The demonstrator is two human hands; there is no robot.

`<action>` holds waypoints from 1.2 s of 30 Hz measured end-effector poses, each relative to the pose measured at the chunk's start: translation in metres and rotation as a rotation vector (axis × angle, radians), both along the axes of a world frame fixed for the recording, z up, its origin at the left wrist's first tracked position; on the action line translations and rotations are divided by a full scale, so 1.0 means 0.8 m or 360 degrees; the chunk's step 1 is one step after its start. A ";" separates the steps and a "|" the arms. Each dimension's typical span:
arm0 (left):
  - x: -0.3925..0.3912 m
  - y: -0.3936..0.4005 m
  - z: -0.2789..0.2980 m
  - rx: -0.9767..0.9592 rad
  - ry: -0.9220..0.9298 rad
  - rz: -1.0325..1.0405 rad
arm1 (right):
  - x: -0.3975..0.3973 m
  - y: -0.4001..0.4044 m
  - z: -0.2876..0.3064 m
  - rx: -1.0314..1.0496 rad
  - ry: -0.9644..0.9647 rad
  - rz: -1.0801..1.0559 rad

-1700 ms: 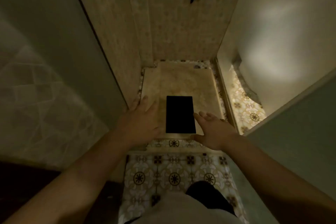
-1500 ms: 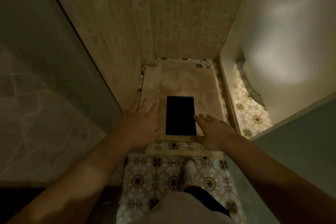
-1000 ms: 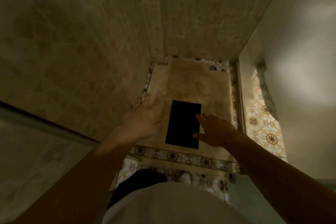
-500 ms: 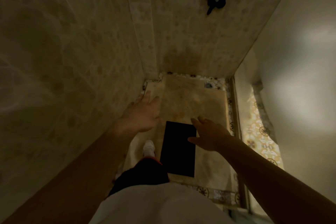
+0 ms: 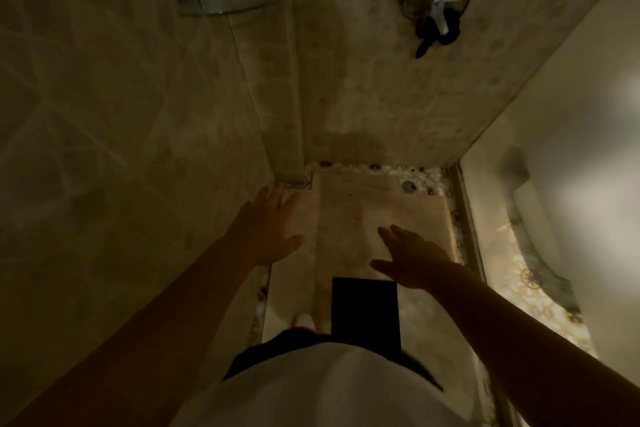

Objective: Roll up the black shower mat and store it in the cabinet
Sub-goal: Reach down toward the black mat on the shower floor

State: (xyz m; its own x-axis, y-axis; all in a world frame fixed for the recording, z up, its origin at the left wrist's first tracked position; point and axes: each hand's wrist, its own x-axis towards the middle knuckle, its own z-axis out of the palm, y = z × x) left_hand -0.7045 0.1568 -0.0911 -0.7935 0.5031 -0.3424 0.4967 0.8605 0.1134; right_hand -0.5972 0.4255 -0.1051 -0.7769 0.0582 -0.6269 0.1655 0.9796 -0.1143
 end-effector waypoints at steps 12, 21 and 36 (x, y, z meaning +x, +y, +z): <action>-0.154 0.014 0.005 0.0040 -0.0081 -0.0148 | -0.155 0.003 -0.010 0.0013 -0.0017 -0.0109; -0.322 0.116 0.002 -0.0051 -0.0026 -0.0405 | -0.280 0.066 -0.047 0.0014 0.0148 -0.0195; -0.454 0.414 0.002 -0.0033 -0.0122 -0.1237 | -0.333 0.212 -0.044 -0.0001 0.0055 -0.0835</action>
